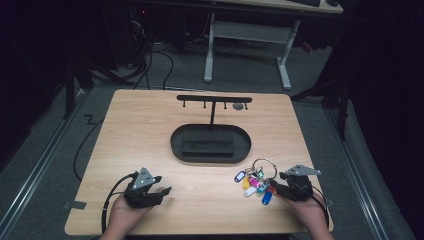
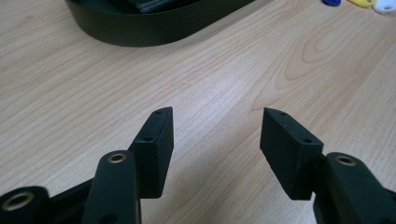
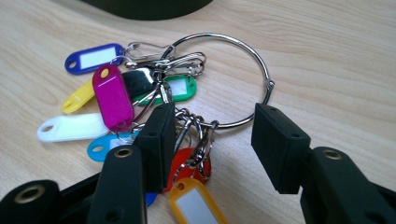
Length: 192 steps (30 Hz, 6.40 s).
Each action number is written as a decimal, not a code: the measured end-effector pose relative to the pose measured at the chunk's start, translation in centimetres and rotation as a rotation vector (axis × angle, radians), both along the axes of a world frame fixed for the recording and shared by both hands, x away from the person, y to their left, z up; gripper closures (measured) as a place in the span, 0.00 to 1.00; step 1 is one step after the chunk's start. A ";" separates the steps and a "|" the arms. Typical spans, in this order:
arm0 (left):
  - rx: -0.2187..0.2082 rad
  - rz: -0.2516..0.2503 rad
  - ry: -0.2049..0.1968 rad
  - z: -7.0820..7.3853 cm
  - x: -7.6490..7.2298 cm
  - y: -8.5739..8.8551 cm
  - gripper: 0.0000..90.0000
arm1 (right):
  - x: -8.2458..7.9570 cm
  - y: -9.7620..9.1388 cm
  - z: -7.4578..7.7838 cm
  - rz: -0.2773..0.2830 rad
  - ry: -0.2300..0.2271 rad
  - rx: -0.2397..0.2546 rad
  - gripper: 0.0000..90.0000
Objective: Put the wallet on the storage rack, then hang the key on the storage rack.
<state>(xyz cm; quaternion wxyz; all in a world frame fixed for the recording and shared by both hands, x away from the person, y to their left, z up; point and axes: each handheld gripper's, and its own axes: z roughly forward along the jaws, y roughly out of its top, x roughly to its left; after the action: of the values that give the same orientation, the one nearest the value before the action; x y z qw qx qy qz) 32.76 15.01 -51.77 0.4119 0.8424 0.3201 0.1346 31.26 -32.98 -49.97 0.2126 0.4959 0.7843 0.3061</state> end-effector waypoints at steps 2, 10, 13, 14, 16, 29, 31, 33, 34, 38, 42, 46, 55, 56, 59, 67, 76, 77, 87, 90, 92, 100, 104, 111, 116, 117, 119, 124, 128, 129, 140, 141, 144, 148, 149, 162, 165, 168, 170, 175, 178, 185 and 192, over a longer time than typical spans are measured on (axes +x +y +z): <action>0.004 -0.017 -0.003 0.0 0.0 -0.3 0.50 | 0.4 0.5 0.7 0.011 0.031 -0.022 0.56; -0.016 -0.074 -0.016 0.7 -0.4 -1.4 0.49 | 2.3 1.6 2.4 0.032 0.184 -0.138 0.53; -0.016 -0.081 -0.008 0.6 -0.3 -1.4 0.50 | 3.0 1.9 2.8 0.057 0.248 -0.166 0.55; -0.019 -0.085 -0.004 0.6 -0.2 -1.4 0.50 | 3.2 1.9 2.8 0.068 0.267 -0.173 0.56; -0.020 -0.085 -0.004 0.5 -0.1 -1.5 0.50 | 3.7 2.0 2.9 0.088 0.306 -0.201 0.57; -0.008 -0.087 0.005 0.3 -0.4 -1.5 0.49 | 9.0 2.4 2.4 0.109 0.459 -0.364 0.64; -0.010 -0.093 0.010 0.3 -0.4 -1.4 0.49 | 9.7 2.6 2.3 0.113 0.475 -0.379 0.65; -0.011 -0.096 0.014 0.3 -0.4 -1.3 0.49 | 10.4 2.6 2.1 0.102 0.486 -0.381 0.66; -0.013 -0.096 0.010 0.3 -0.5 -1.3 0.49 | 10.7 2.5 2.0 0.098 0.490 -0.390 0.68; -0.006 -0.099 0.007 0.3 -0.5 -1.2 0.49 | 11.9 2.2 1.8 0.068 0.525 -0.397 0.73; -0.010 -0.098 0.003 0.3 -0.5 -1.1 0.49 | 12.9 2.2 1.8 0.061 0.572 -0.383 0.79; -0.003 -0.102 0.004 0.4 -0.6 -1.0 0.49 | 13.5 2.7 1.8 0.063 0.613 -0.382 0.81; 0.003 -0.107 -0.004 0.3 -0.6 -1.1 0.49 | 14.3 2.3 1.3 0.049 0.682 -0.374 0.86; 0.002 -0.108 -0.003 0.3 -0.6 -1.1 0.49 | 14.3 2.3 1.3 0.049 0.688 -0.372 0.87; -0.001 -0.108 -0.004 0.3 -0.6 -1.1 0.49 | 14.4 2.4 1.3 0.043 0.709 -0.361 0.90; -0.008 -0.118 -0.013 0.4 -0.7 -1.2 0.49 | 14.6 2.6 1.3 0.064 0.716 -0.376 0.95; -0.004 -0.113 -0.015 0.4 -0.7 -1.2 0.49 | 13.5 3.0 4.6 0.112 0.623 -0.398 0.95; -0.006 -0.112 -0.015 0.4 -0.8 -1.1 0.49 | 13.2 3.1 5.3 0.114 0.611 -0.396 0.95; -0.006 -0.118 -0.017 0.3 -0.7 -1.4 0.49 | 10.7 3.5 11.6 0.133 0.511 -0.409 0.95; -0.001 -0.125 -0.019 0.3 -0.7 -1.5 0.49 | 10.3 3.6 12.8 0.139 0.497 -0.433 0.95; -0.003 -0.127 -0.019 0.2 -0.7 -1.5 0.49 | 10.2 3.7 13.6 0.146 0.488 -0.440 0.95; -0.003 -0.131 -0.025 0.2 -0.6 -1.3 0.49 | 9.7 4.7 16.4 0.155 0.458 -0.472 0.95; -0.010 -0.128 -0.033 0.3 -0.7 -1.2 0.49 | 9.4 5.1 17.8 0.146 0.439 -0.492 0.95; -0.010 -0.127 -0.033 0.3 -0.7 -1.1 0.49 | 9.1 5.4 19.6 0.145 0.407 -0.513 0.95; -0.006 -0.125 -0.035 0.3 -0.8 -1.2 0.49 | 9.1 5.8 20.1 0.158 0.393 -0.524 0.95; -0.001 -0.124 -0.033 0.3 -0.9 -1.2 0.49 | 9.1 5.8 20.2 0.156 0.389 -0.527 0.95; -0.006 -0.119 -0.034 0.3 -0.9 -1.1 0.49 | 9.1 6.0 20.4 0.156 0.385 -0.526 0.95; -0.010 -0.092 -0.041 0.4 -0.8 -0.7 0.49 | 9.1 6.3 20.8 0.162 0.374 -0.530 0.95; 0.006 -0.072 -0.054 0.4 -0.8 -0.5 0.49 | 9.2 6.8 21.0 0.167 0.371 -0.537 0.95; 0.010 -0.070 -0.051 0.4 -0.8 -0.4 0.49 | 9.2 7.0 21.0 0.167 0.370 -0.536 0.95; -0.003 -0.031 -0.054 0.6 -0.5 0.3 0.45 | 10.2 8.0 21.4 0.184 0.361 -0.567 0.95; -0.007 -0.029 -0.049 0.5 -0.4 0.3 0.45 | 10.4 8.2 21.5 0.186 0.358 -0.568 0.95; -0.003 -0.036 -0.045 0.4 -0.5 0.3 0.45 | 10.6 8.7 21.8 0.189 0.344 -0.564 0.95; 0.024 -0.031 -0.046 0.3 -0.9 0.6 0.44 | 11.1 9.0 21.9 0.199 0.333 -0.565 0.95; 0.023 -0.027 -0.046 0.4 -1.0 0.8 0.44 | 11.2 9.2 21.9 0.176 0.342 -0.560 0.95; 0.017 0.007 -0.045 0.0 -1.5 2.4 0.41 | 14.2 10.5 21.7 0.210 0.318 -0.567 0.95; 0.022 0.005 -0.046 -0.1 -1.4 2.3 0.40 | 15.1 10.8 21.6 0.210 0.321 -0.561 0.95; 0.025 0.002 -0.051 -0.1 -1.4 2.2 0.40 | 15.7 11.2 21.4 0.202 0.325 -0.567 0.95; 0.026 -0.001 -0.055 -0.1 -1.4 2.2 0.40 | 16.1 11.3 21.4 0.212 0.317 -0.576 0.95; 0.035 -0.007 -0.055 -0.1 -1.4 2.0 0.40 | 17.0 11.6 21.4 0.202 0.318 -0.571 0.95; 0.033 -0.006 -0.054 -0.1 -1.4 2.1 0.40 | 17.6 11.7 21.5 0.196 0.311 -0.572 0.95; 0.031 -0.002 -0.055 -0.1 -1.3 2.2 0.40 | 18.7 12.1 21.4 0.177 0.305 -0.560 0.95; 0.035 -0.010 -0.048 -0.1 -1.2 2.2 0.40 | 19.5 12.3 21.1 0.160 0.316 -0.547 0.95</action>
<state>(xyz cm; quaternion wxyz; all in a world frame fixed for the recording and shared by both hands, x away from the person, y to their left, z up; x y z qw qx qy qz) 31.53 17.20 -51.87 0.4054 0.8476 0.3036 0.1580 50.80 -20.73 -28.89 0.1889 0.3984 0.8973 0.0193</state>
